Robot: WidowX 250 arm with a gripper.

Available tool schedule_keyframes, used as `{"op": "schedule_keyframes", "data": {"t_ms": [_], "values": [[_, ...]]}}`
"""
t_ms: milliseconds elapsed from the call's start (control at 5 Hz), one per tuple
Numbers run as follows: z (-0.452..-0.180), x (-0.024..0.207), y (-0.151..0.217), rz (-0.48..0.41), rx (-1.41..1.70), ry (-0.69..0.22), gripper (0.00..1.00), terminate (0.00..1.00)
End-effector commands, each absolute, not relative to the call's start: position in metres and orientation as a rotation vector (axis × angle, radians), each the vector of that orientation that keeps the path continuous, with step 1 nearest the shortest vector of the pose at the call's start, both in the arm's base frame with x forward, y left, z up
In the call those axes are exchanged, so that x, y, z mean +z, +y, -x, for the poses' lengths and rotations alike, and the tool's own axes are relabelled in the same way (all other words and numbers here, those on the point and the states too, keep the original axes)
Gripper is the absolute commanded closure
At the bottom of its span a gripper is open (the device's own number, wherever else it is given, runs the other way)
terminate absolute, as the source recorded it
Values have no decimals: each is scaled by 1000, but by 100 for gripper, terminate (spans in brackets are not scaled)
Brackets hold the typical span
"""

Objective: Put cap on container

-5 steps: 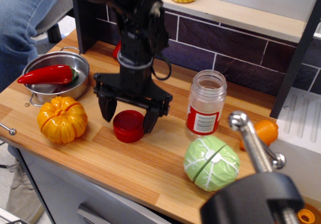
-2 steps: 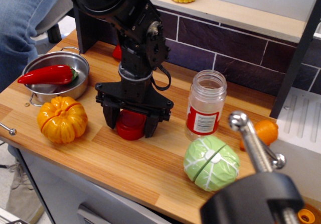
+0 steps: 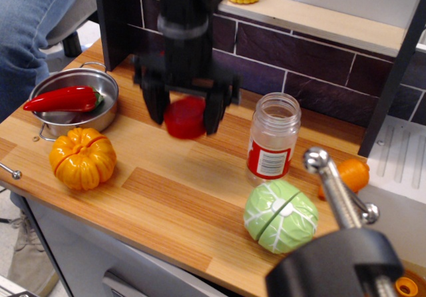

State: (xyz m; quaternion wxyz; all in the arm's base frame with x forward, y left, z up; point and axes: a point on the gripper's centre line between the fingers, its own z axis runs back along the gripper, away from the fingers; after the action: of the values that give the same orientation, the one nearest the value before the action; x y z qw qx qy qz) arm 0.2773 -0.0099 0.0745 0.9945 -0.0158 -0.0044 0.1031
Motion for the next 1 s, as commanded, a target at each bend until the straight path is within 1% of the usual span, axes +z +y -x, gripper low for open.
{"op": "schedule_keyframes", "data": {"t_ms": [0,200,400,600,800], "values": [[-287,121,-47,76,307,-54,100,0],[-286,138,-70,129,352,-27,100,0],[-290,132,-92,122,392,-66,100,0],[-298,126,-95,79,420,-100,100,0],[-306,134,-84,82,438,-119,100,0]]}}
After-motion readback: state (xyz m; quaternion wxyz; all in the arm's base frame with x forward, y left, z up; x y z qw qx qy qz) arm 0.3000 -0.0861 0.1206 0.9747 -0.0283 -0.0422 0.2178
